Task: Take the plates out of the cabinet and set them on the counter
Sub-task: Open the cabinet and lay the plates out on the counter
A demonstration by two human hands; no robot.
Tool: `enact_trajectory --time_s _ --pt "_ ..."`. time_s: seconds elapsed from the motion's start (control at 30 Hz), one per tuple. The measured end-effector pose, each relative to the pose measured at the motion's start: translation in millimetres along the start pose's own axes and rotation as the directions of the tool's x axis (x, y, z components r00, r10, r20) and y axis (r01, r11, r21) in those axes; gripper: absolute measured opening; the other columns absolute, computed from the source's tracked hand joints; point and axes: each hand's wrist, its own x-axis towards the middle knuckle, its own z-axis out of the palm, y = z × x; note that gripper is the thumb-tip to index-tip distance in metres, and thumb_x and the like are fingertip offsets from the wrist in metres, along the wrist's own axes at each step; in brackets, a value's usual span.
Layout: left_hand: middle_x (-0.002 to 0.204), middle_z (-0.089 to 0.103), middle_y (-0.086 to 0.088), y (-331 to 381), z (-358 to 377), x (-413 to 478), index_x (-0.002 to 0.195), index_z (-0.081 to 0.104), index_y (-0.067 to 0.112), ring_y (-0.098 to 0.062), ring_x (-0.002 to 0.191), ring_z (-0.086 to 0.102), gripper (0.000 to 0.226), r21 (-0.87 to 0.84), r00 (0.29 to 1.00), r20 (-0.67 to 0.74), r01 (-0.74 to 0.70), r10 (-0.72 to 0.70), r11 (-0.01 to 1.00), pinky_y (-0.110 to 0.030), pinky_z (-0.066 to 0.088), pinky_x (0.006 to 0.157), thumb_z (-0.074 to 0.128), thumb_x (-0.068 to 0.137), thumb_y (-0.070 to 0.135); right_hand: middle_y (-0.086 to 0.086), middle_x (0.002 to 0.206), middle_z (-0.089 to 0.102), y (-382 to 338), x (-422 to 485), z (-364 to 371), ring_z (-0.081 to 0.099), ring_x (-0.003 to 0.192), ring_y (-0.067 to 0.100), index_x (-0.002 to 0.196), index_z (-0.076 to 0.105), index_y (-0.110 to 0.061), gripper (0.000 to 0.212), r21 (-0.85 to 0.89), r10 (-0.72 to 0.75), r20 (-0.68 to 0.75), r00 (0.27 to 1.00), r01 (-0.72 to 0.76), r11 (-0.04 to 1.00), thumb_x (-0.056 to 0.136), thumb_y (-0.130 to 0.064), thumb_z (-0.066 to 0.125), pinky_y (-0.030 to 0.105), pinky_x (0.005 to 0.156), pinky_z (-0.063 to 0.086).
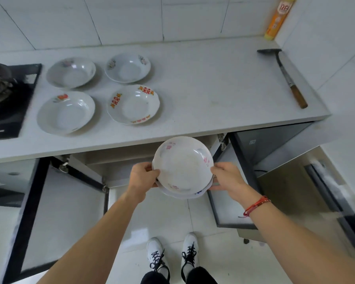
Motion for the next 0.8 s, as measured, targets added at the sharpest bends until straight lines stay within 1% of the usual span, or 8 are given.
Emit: enact_trajectory --time_s 0.17,0.23,0.3,0.4,0.53,0.63,0.7,0.8 --pt "0.083 0.072 -0.014 26 -11 -23 0.086 0.072 0.006 -0.026 0.071 0.066 0.026 -0.043 0.998 -0.003 -0.057 0.057 0.997 -0.036 0.062 0.062 0.053 0.083 -0.012 0.023 0.101 0.073 -30 -22 -6 0.072 0.094 0.036 0.100 0.071 0.003 0.021 -0.022 -0.058 0.032 0.998 0.059 0.998 0.094 0.002 0.051 0.034 0.059 0.062" --pt "0.083 0.072 -0.015 34 -13 -27 0.085 0.071 0.005 -0.026 0.070 0.066 0.026 -0.044 0.997 -0.013 -0.075 0.075 0.996 -0.034 0.062 0.060 0.052 0.083 -0.012 0.020 0.099 0.074 -39 -26 -7 0.073 0.092 0.034 0.097 0.072 -0.001 0.021 -0.022 -0.073 0.041 0.996 0.074 0.997 0.094 0.003 0.052 0.034 0.060 0.062" --pt "0.087 0.073 -0.015 38 -13 -28 0.084 0.071 0.007 -0.028 0.075 0.069 0.027 -0.037 0.996 -0.014 -0.090 0.090 0.995 -0.033 0.061 0.058 0.052 0.083 -0.012 0.016 0.097 0.075 -45 -27 -8 0.073 0.090 0.031 0.095 0.072 -0.004 0.022 -0.036 -0.079 0.053 0.995 0.081 0.996 0.093 0.004 0.052 0.036 0.062 0.063" --pt "0.087 0.073 -0.012 46 -10 -29 0.082 0.070 0.012 -0.028 0.081 0.070 0.030 -0.035 0.995 -0.002 -0.099 0.099 0.994 -0.031 0.060 0.059 0.053 0.084 -0.012 0.023 0.099 0.073 -54 -25 -12 0.072 0.093 0.035 0.097 0.072 -0.001 0.022 -0.033 -0.081 0.049 0.996 0.083 0.996 0.092 0.001 0.051 0.037 0.060 0.063" --pt "0.086 0.073 -0.014 56 -3 -29 0.084 0.071 0.005 -0.030 0.080 0.070 0.026 -0.046 0.995 -0.013 -0.097 0.097 0.994 -0.031 0.059 0.057 0.052 0.082 -0.013 0.028 0.100 0.071 -61 -17 -18 0.074 0.085 0.034 0.101 0.066 0.011 0.023 -0.057 -0.095 -0.003 0.996 0.094 0.994 0.095 -0.006 0.053 0.038 0.059 0.063" --pt "0.091 0.073 -0.018 63 3 -24 0.090 0.071 -0.002 -0.034 0.084 0.070 0.021 -0.050 0.995 -0.026 -0.097 0.096 0.994 -0.033 0.060 0.060 0.053 0.083 -0.012 0.024 0.094 0.073 -68 -12 -24 0.074 0.083 0.033 0.100 0.066 0.011 0.023 -0.093 -0.116 0.000 0.993 0.115 0.989 0.096 -0.006 0.051 0.044 0.065 0.064" --pt "0.090 0.073 -0.017 71 8 -21 0.089 0.071 0.000 -0.033 0.084 0.070 0.020 -0.058 0.995 -0.032 -0.100 0.098 0.993 -0.032 0.059 0.058 0.055 0.083 -0.011 0.020 0.093 0.074 -76 -9 -30 0.074 0.083 0.032 0.097 0.069 0.006 0.022 -0.105 -0.120 0.009 0.993 0.120 0.987 0.097 -0.006 0.050 0.047 0.067 0.064" --pt "0.091 0.073 -0.014 83 13 -16 0.090 0.070 0.002 -0.029 0.085 0.071 0.020 -0.062 0.994 -0.029 -0.110 0.108 0.992 -0.031 0.060 0.059 0.056 0.085 -0.009 0.026 0.100 0.072 -88 0 -38 0.073 0.084 0.034 0.103 0.065 0.011 0.024 -0.110 -0.131 -0.006 0.991 0.130 0.985 0.095 -0.004 0.048 0.042 0.062 0.064"
